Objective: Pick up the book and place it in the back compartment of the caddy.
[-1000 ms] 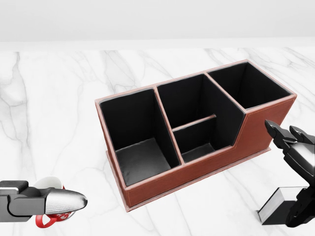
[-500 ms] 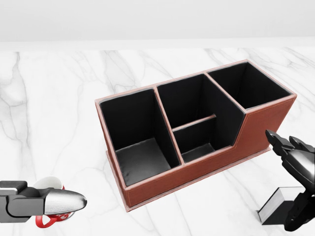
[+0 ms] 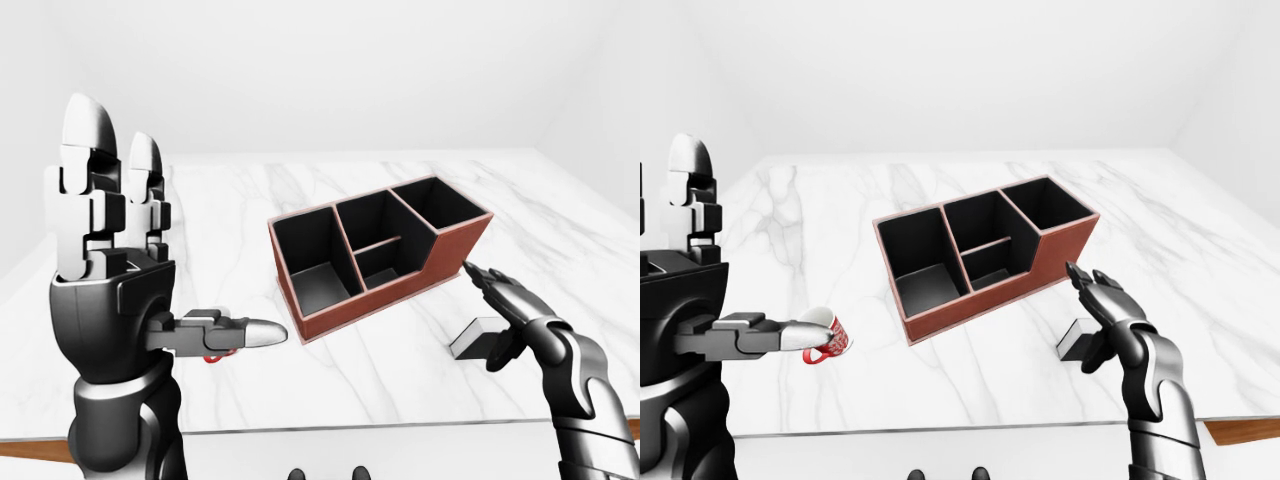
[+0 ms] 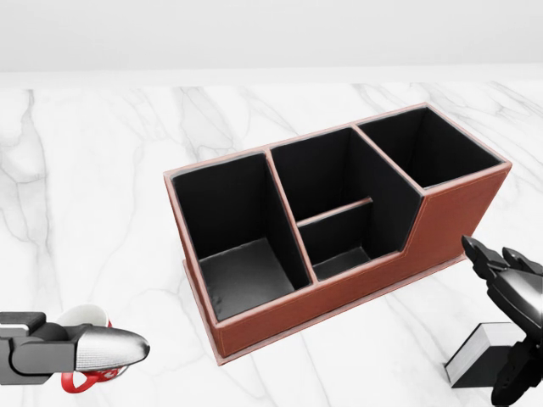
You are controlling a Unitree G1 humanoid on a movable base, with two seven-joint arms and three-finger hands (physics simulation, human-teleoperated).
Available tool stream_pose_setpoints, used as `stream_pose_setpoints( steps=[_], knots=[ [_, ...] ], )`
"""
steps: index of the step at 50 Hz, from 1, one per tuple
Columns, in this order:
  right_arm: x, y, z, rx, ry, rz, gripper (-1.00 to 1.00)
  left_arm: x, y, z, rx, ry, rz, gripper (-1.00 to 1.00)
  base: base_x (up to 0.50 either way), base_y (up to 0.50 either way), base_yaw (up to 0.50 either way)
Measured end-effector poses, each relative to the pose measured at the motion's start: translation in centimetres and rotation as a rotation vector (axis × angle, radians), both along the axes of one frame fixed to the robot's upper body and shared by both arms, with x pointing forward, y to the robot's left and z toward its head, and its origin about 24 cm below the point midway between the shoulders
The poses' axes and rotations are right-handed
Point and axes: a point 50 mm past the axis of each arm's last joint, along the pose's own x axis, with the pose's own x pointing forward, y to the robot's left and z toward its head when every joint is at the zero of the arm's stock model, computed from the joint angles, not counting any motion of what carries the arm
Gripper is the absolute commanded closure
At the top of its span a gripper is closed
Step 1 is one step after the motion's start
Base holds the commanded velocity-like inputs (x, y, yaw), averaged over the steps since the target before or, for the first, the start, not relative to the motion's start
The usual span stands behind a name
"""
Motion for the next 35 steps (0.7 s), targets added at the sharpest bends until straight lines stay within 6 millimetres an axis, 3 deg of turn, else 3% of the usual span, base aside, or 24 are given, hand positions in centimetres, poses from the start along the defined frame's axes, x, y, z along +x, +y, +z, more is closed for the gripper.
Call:
stream_pose_setpoints(
  steps=[35],
  knots=[
    [-0.3,-1.1,-1.3,-0.021,0.027,-0.044,-1.0,-0.1,0.0,0.1,0.0,-0.006,-0.002,-1.0,0.0,0.0,0.0]
  ],
)
